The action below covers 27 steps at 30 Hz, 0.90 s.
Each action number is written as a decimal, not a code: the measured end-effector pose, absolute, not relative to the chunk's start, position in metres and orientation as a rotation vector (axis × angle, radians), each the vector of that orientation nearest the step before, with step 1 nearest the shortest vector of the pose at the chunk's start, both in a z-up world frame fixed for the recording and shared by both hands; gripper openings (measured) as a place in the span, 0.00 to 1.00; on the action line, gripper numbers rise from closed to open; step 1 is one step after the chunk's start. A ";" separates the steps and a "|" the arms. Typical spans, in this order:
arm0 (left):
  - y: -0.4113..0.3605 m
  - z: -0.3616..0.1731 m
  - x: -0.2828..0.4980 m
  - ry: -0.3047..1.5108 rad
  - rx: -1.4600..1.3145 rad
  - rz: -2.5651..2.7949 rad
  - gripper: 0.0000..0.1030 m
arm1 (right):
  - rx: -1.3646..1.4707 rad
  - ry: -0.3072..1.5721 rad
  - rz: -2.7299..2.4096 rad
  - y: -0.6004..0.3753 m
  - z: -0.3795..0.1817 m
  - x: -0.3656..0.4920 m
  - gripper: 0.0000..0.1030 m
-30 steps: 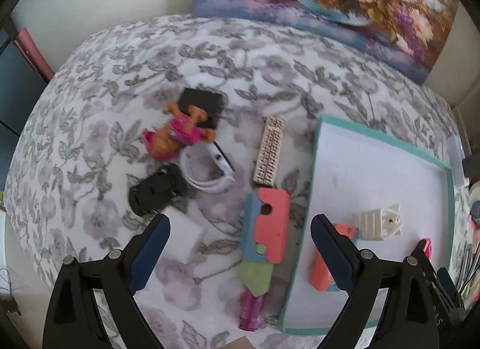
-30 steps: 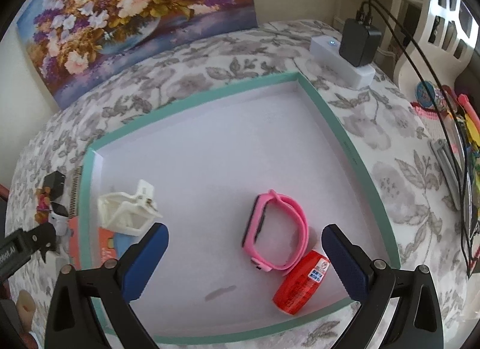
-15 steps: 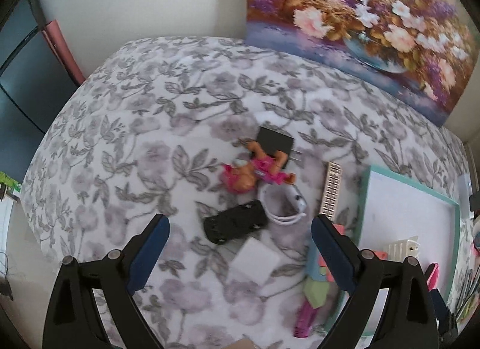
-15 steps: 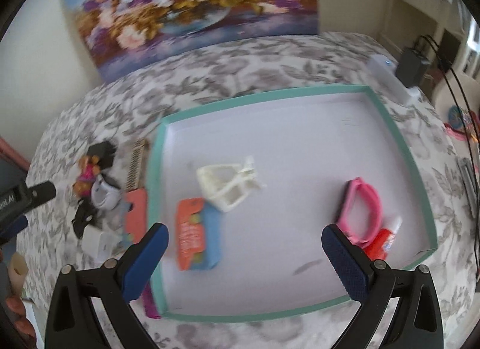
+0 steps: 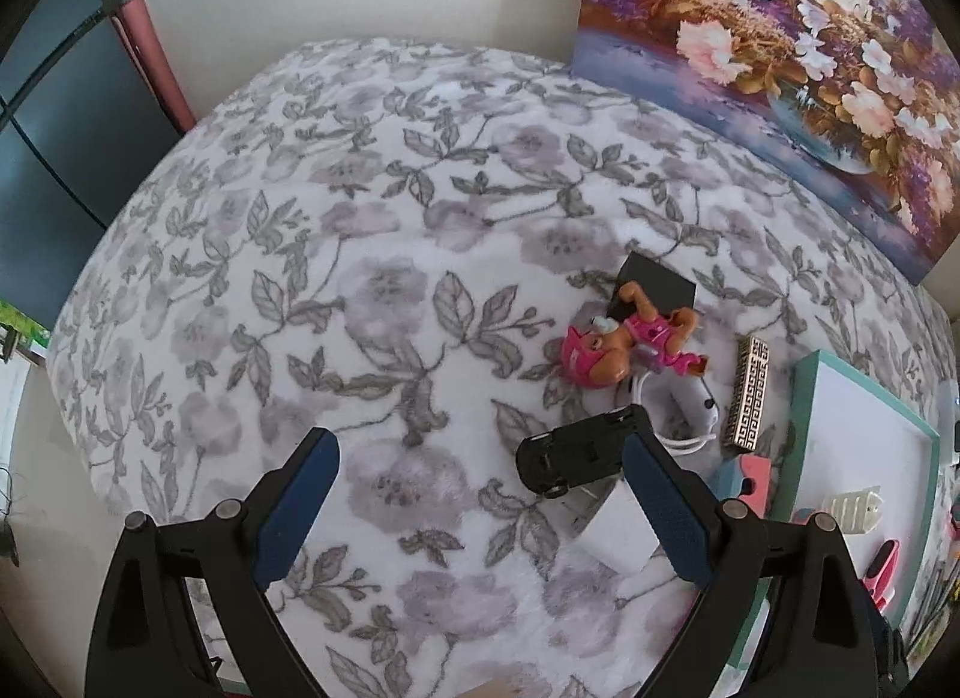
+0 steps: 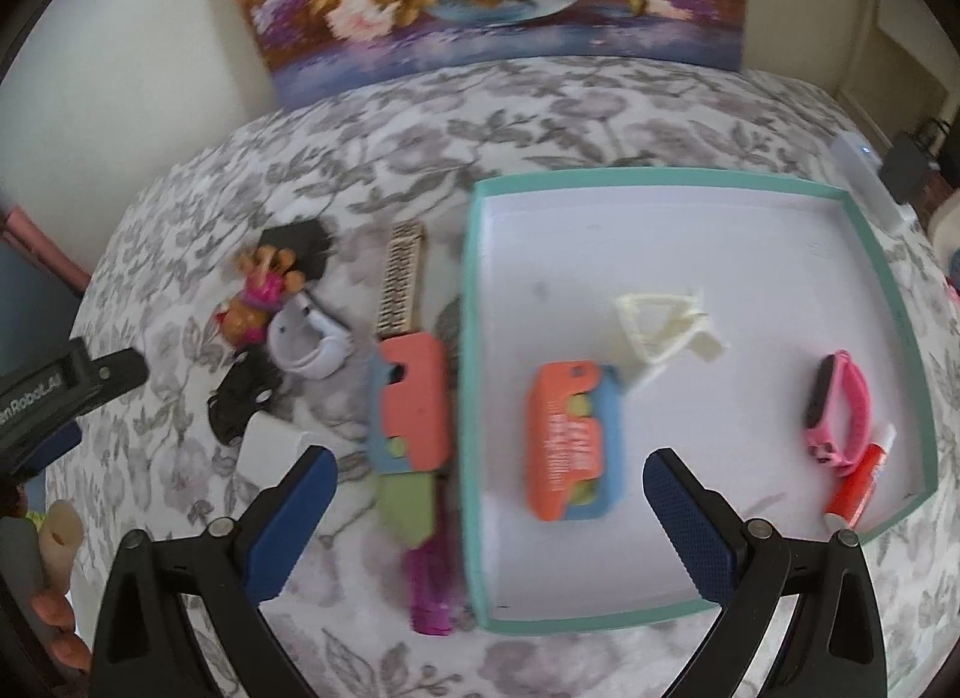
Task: Organize rigid objects
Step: 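Move both tools back toward the items beside the tray, then grasp the white charger block with the left tool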
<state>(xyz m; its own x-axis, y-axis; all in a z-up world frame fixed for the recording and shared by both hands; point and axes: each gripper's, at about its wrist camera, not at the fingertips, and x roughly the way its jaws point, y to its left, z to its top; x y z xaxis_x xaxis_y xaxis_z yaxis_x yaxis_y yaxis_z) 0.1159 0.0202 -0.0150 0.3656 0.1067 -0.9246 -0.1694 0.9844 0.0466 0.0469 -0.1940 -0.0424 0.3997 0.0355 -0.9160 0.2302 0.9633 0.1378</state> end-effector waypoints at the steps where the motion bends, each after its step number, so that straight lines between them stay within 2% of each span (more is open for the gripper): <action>1: 0.021 -0.018 0.117 1.195 -0.064 0.169 0.93 | 0.251 1.161 -0.120 -0.190 -0.044 0.048 1.00; 15: 0.010 -0.072 0.128 1.365 -0.133 0.043 0.93 | 0.164 1.187 -0.179 -0.185 -0.054 0.056 1.00; 27: -0.017 -0.092 0.128 1.429 -0.073 -0.045 0.93 | 0.259 1.185 -0.276 -0.230 -0.051 0.050 1.00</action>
